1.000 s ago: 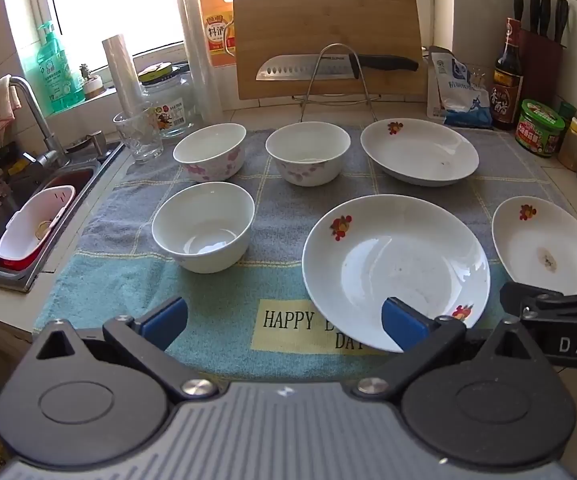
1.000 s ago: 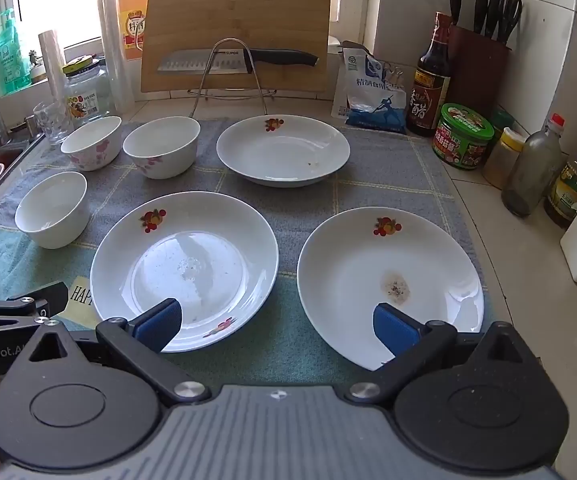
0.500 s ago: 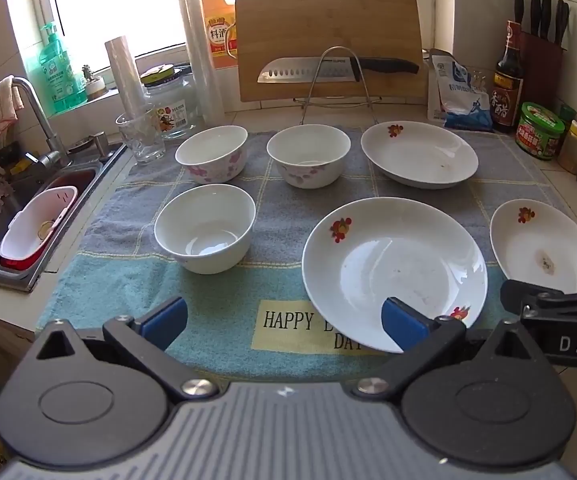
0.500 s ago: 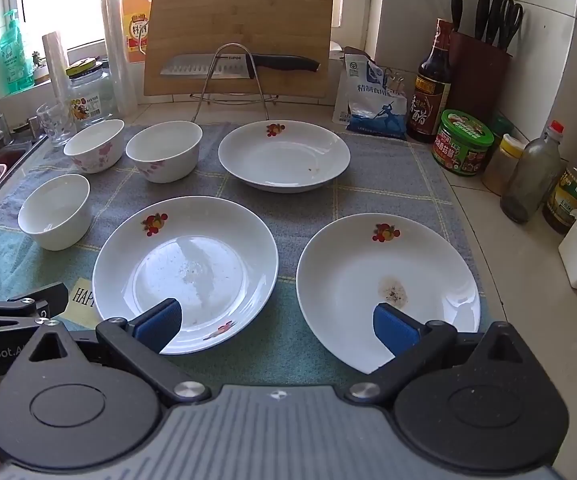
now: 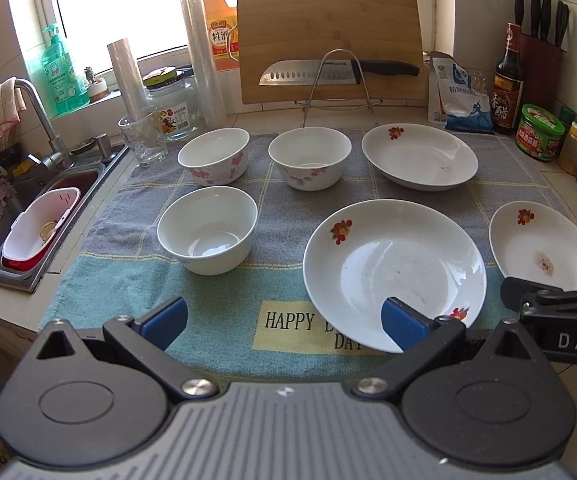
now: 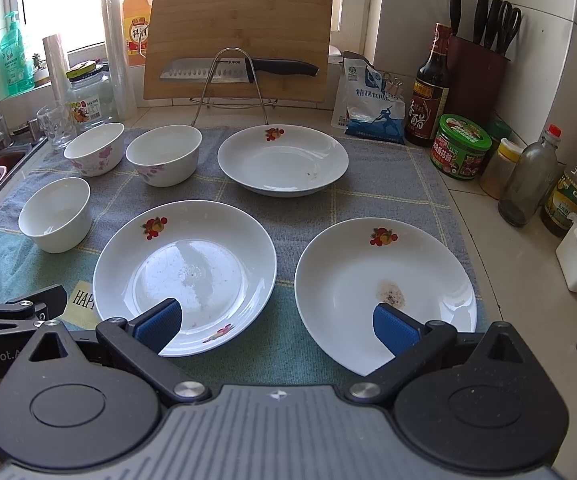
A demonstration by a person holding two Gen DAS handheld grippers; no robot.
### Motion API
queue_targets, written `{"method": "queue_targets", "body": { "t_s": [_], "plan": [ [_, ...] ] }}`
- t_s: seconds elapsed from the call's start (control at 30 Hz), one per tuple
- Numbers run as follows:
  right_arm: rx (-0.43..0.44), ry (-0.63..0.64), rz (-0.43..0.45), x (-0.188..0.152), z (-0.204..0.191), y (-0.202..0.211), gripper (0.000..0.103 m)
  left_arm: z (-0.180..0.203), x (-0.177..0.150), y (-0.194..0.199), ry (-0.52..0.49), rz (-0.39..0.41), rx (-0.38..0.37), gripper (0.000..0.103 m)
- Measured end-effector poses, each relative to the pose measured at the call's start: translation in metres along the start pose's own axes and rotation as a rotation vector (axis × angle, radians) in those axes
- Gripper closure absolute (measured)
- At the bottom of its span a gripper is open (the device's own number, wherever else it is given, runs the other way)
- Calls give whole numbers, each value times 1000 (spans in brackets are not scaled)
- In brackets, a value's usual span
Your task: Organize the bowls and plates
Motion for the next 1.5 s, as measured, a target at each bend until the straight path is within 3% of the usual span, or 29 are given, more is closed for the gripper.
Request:
{"method": "queue_targets", "body": {
  "t_s": [1.5],
  "plan": [
    [10,14,33,-3,0,6,0,0,-1,5,16,8,13,1]
  ]
}}
Point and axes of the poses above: each gripper's, at about its wrist camera, not at the fingertips, and y roughly against the way its jaws point, z to its right, x to its top, the point moved 1 cm from there along -y, roughly the way its jaws point, and after that the axes turned 10 degrees about -z, right-handed, at the moved point
